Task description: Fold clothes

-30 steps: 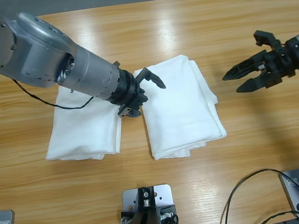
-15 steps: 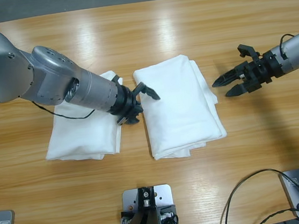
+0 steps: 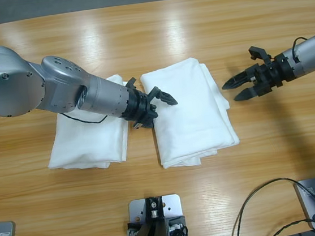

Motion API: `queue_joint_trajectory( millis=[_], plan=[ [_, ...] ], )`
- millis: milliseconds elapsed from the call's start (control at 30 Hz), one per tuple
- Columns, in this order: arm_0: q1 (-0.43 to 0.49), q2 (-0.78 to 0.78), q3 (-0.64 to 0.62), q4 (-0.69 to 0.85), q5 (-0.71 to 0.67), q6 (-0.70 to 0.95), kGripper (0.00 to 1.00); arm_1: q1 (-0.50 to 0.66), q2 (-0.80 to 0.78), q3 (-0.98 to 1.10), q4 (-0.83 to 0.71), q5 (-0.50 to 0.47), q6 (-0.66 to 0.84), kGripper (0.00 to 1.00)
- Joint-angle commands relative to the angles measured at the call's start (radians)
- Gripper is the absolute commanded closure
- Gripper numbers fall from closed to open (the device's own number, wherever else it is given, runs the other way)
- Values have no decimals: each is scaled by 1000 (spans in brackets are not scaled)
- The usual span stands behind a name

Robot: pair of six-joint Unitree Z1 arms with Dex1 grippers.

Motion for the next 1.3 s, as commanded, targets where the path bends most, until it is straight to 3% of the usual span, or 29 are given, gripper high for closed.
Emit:
queue_joint_trajectory(
  millis=[33,267,467,533,600,633,667,733,1000,1300],
  plan=[
    [3,58,2,-34,-16,11,142,38,96,46,-38,20,-12,192],
    [0,62,-22,-35,-15,9,142,109,99,56,-49,25,-5,228],
    [-4,72,-59,-34,-26,0,146,135,117,67,-64,46,-4,453],
    [-10,75,-64,-35,-29,-1,298,136,125,69,-77,49,-3,607],
    [-12,81,-65,-33,-30,-9,497,135,130,67,-86,49,-3,662],
    [-15,85,-65,-32,-32,-21,674,136,134,66,-93,49,-3,850],
    [-16,90,-66,-32,-40,-41,760,136,138,65,-95,47,-1,964],
    [-21,99,-69,-33,-50,-55,1000,136,143,67,-97,43,3,1000],
    [-38,124,-99,-33,-63,-51,1000,136,128,69,-105,34,13,1000],
    [-39,66,-162,44,-42,-48,1000,152,-66,68,-87,55,89,1000]
  ],
)
